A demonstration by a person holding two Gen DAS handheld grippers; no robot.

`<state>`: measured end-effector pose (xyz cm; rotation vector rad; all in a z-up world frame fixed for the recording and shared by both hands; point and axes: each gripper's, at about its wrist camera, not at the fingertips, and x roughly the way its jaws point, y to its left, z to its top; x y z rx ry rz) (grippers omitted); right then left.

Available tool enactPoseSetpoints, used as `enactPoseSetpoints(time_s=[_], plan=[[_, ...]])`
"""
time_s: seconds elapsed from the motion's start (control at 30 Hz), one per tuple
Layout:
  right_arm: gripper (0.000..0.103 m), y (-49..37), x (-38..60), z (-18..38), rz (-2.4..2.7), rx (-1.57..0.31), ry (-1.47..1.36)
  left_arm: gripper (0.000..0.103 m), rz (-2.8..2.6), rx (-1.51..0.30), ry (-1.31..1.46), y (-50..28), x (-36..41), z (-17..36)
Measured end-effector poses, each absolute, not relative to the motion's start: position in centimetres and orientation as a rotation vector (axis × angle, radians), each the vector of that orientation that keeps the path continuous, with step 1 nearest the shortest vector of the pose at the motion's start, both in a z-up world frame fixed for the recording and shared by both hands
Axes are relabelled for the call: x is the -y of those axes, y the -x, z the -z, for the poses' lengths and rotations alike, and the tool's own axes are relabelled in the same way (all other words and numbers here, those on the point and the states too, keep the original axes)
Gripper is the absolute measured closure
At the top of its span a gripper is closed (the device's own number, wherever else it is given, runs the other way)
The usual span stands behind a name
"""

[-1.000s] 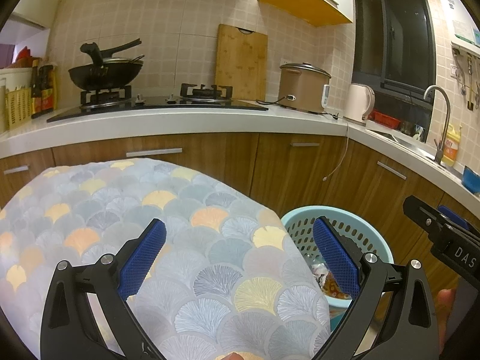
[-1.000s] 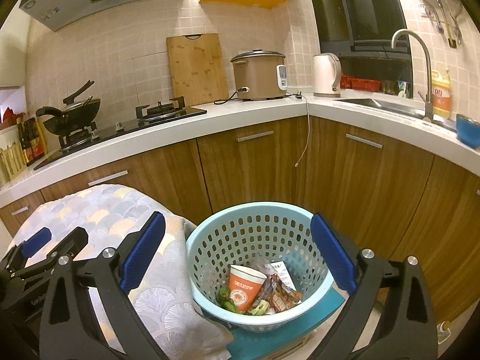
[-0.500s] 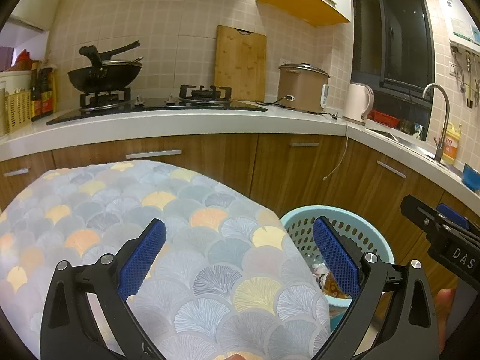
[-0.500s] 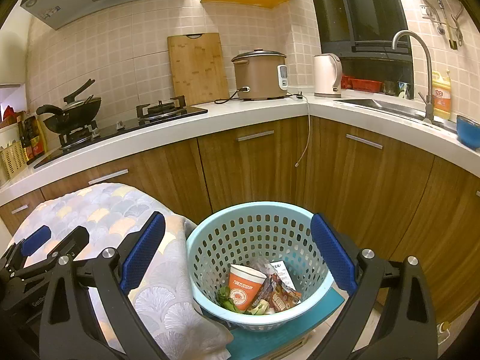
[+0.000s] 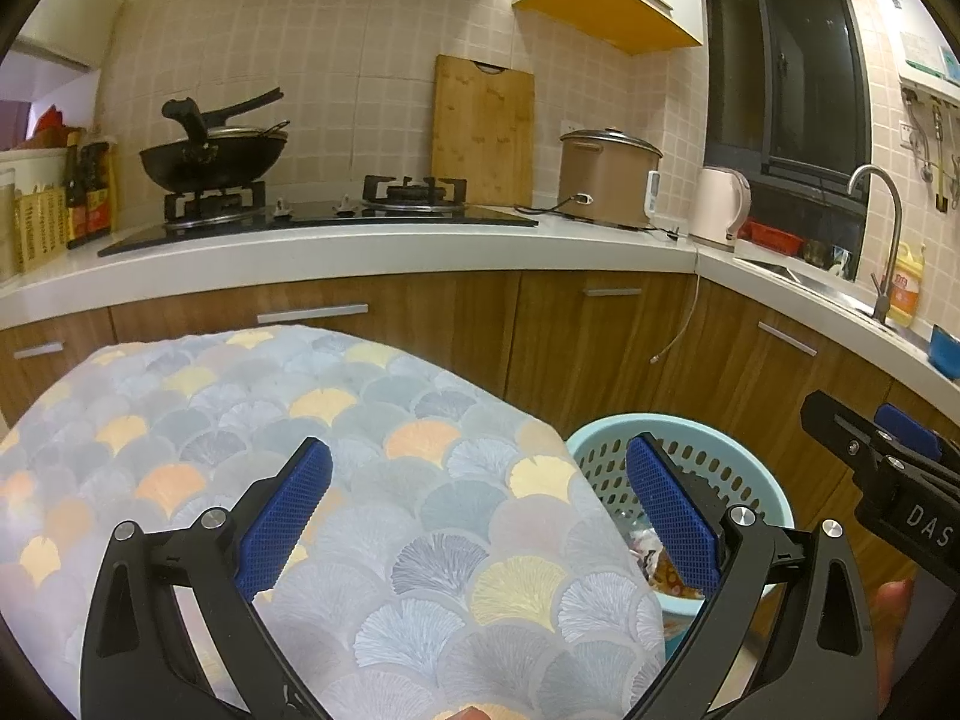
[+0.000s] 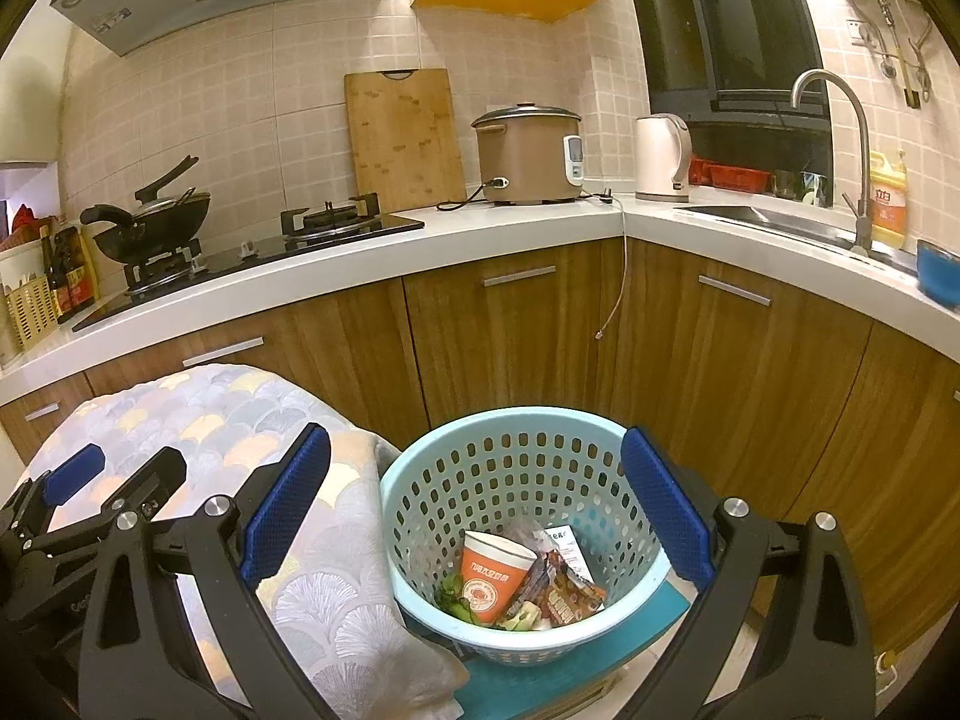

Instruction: Collect trash

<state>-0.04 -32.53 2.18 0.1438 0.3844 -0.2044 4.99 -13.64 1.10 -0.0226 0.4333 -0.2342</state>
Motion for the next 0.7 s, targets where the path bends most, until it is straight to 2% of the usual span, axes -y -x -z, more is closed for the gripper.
enactPoseSetpoints(time_s=[0.7], plan=[[0.01,-0.15,32.4,-2.23,0.188,-0.383,-0.143,0.008,0.206,-0.42,0.005,-4.69,13.65,-1.44]])
